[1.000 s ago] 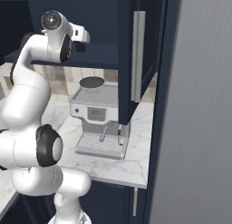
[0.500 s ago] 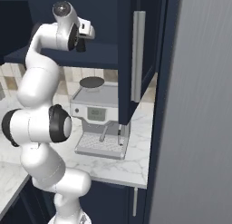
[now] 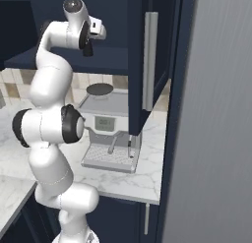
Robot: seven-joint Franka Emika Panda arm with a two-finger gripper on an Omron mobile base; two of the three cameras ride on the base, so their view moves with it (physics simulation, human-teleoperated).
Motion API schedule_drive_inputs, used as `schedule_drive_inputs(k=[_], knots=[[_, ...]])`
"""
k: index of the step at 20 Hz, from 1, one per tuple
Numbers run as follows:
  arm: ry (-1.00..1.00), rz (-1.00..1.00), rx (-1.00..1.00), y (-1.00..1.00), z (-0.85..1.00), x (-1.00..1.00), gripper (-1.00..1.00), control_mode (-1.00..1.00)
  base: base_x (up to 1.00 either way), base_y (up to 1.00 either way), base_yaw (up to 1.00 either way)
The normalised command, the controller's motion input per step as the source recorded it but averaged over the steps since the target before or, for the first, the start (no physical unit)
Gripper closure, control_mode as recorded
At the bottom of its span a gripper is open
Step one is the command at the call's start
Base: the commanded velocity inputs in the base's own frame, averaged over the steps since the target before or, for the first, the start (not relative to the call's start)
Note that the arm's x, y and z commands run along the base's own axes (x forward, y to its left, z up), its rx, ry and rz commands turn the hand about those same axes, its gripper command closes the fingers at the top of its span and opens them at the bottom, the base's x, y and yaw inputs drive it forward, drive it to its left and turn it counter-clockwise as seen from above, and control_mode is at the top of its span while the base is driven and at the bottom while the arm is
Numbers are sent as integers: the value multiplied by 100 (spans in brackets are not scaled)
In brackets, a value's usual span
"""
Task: Retrieve the shaker from the cabinet and place it next the steak on a plate on the dining table.
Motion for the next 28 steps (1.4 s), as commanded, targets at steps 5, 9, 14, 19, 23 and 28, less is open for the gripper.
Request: schedule_drive_inputs(k=[5,9,14,19,23,28], knots=[[0,0,0,5,-37,15,100,-100,0,0,0],[0,0,0,22,-51,14,100,-100,0,0,0],[0,0,0,23,-39,33,100,-100,0,0,0],[-1,0,0,0,-11,-33,100,-100,0,0,0],[-7,0,8,0,0,-100,100,-100,0,0,0],[-10,0,17,-5,15,-100,100,-100,0,0,0]])
